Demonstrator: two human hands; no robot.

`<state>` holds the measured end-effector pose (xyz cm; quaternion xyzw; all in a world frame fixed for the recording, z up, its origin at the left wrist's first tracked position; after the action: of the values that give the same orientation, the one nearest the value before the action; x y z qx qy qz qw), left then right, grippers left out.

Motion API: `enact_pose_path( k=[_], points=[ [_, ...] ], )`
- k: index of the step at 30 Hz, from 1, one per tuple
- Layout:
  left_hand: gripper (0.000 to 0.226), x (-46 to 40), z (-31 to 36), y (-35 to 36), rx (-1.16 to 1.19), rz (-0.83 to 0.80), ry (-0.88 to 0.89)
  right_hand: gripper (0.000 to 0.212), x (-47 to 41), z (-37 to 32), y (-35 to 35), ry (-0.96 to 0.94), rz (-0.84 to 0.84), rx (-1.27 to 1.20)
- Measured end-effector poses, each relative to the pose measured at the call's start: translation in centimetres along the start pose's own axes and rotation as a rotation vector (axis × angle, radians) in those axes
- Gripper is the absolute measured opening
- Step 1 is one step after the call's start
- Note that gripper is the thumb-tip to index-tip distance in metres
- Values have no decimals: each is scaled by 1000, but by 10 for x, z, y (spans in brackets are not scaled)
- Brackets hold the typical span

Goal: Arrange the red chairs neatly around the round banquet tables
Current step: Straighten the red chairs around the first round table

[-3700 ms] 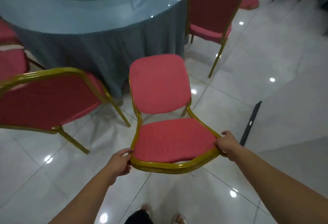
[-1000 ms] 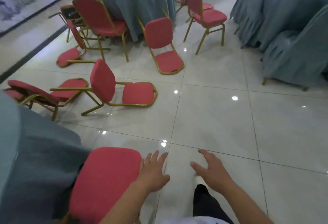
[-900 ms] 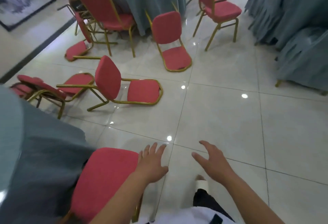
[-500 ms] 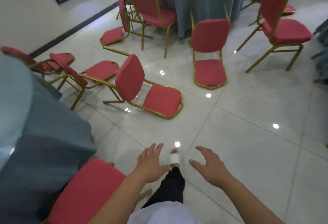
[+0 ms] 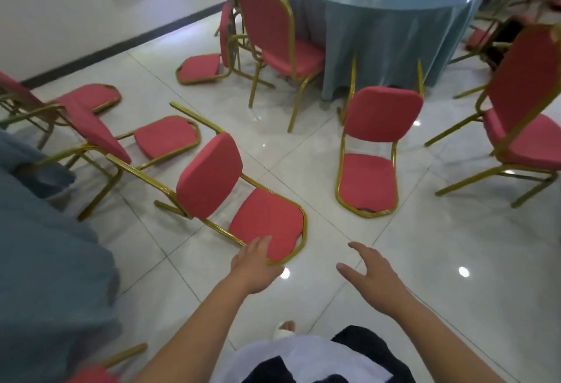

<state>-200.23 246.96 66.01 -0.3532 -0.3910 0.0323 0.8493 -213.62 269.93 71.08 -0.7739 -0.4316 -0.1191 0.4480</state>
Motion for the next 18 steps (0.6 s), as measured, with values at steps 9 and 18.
enact_pose_path(
  k=[9, 18],
  points=[
    [84, -107, 19, -37, 358, 133, -197, 69, -190, -40, -84, -171, -230, 129],
    [83, -147, 79, 8, 763, 173, -641, 67, -344, -68, -175, -355, -538, 465]
  ],
)
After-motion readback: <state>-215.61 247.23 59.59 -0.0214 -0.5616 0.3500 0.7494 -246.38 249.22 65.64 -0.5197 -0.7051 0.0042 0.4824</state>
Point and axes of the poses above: each hand's wrist, its own x-axis away from the middle knuckle, its own y-axis out of the palm, z = x × y, the point moved 7 cm from there along -x, towards the middle knuckle, and after that the axes turned 7 degrees about -z, right-handed, at the moved point
